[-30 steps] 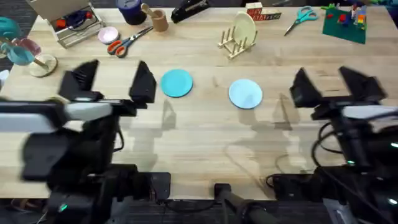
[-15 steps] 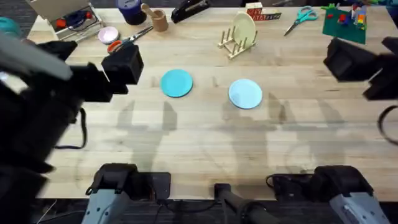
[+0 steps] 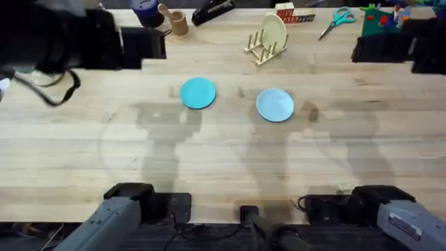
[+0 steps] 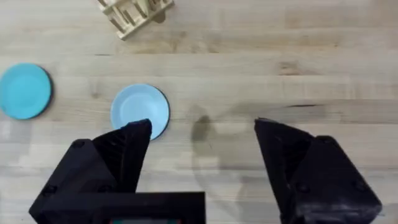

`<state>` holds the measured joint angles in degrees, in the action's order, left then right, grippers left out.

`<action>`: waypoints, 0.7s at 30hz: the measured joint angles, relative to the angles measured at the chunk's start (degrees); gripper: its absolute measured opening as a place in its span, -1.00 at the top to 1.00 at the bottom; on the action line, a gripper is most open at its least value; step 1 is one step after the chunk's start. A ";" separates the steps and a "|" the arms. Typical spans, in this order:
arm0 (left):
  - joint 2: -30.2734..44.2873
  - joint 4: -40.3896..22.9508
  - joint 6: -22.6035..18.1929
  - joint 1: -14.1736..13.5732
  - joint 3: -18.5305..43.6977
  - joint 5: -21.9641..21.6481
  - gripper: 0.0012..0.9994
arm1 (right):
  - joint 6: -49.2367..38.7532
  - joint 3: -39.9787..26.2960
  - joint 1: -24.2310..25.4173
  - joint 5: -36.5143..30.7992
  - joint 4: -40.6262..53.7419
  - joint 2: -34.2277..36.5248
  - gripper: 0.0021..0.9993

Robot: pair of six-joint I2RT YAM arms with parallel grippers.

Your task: Pick up the plates from the table one by one and place each into a slot on the dish rack.

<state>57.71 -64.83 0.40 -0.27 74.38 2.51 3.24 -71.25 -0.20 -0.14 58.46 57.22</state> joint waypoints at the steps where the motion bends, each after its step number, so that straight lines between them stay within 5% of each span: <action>1: 1.50 -0.44 0.01 0.00 0.70 0.27 -0.99 | -0.01 -0.49 -0.01 0.00 0.17 1.37 -0.99; 14: 8.33 -0.54 0.00 0.00 1.78 0.96 -0.99 | 0.00 -1.15 -0.01 0.00 0.33 6.91 -0.99; 15: 8.33 -0.60 0.09 0.00 1.78 1.04 -0.85 | 0.01 -1.15 -0.01 0.00 0.30 6.90 -0.99; 20: 8.35 -0.56 0.08 0.00 1.78 2.92 0.68 | 0.01 -1.15 0.00 0.00 0.32 6.91 -0.99; 21: 8.35 -0.56 0.02 0.02 1.78 3.97 0.86 | 0.01 -1.15 0.01 0.00 0.33 6.92 -0.99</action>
<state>66.06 -65.39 0.43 -0.25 76.16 6.48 3.25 -72.40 -0.19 -0.14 58.78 64.14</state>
